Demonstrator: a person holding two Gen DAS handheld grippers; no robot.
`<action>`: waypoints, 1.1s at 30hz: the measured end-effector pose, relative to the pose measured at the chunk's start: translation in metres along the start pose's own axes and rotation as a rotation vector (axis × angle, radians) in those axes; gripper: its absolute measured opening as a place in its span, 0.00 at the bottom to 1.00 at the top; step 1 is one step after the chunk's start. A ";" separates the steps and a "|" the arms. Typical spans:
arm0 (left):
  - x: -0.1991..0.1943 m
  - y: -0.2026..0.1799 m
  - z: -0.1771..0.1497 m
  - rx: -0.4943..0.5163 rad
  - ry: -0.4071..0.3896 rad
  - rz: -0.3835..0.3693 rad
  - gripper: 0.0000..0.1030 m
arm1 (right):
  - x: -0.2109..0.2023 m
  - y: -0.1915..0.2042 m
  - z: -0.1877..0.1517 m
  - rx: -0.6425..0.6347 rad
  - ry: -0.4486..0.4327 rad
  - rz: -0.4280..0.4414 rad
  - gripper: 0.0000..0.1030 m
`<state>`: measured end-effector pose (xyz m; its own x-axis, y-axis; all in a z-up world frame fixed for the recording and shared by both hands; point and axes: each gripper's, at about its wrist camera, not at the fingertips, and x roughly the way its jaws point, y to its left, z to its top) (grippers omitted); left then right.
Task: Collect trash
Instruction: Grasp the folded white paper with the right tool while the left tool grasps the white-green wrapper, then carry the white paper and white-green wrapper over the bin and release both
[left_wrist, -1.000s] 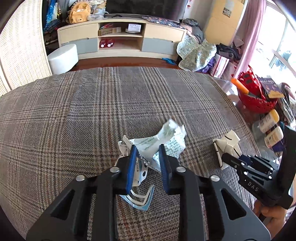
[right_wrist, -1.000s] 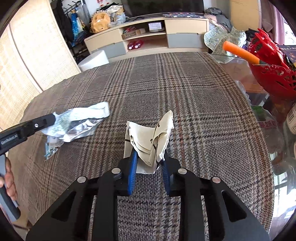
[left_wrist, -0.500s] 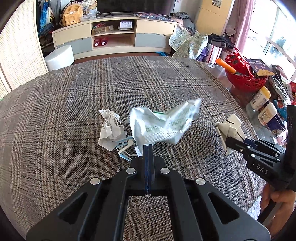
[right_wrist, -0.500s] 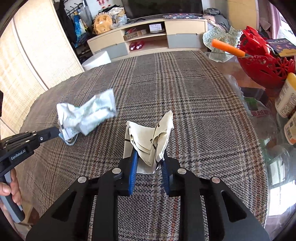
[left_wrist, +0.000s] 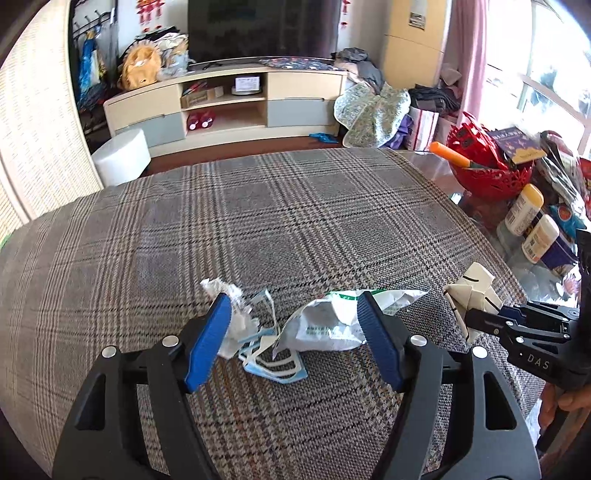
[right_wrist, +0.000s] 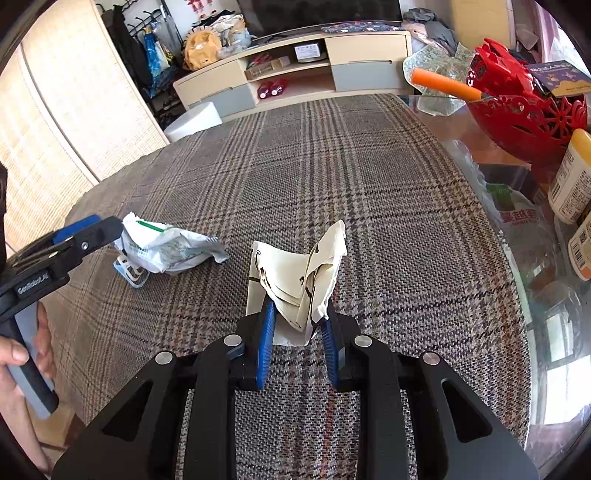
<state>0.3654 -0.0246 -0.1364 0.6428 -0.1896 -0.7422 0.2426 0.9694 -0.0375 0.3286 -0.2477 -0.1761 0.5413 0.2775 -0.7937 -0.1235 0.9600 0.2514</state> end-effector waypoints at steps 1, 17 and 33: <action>0.005 -0.002 0.002 0.003 0.008 -0.008 0.65 | 0.002 0.000 -0.001 -0.002 0.006 0.003 0.24; 0.026 -0.033 -0.023 0.059 0.100 -0.078 0.15 | -0.020 -0.004 -0.024 -0.008 0.010 0.001 0.24; -0.067 -0.081 -0.120 0.006 0.151 -0.122 0.03 | -0.097 0.007 -0.113 0.001 0.007 0.000 0.24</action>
<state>0.2151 -0.0713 -0.1641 0.4922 -0.2796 -0.8243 0.3164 0.9397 -0.1298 0.1811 -0.2634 -0.1602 0.5354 0.2779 -0.7976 -0.1227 0.9599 0.2521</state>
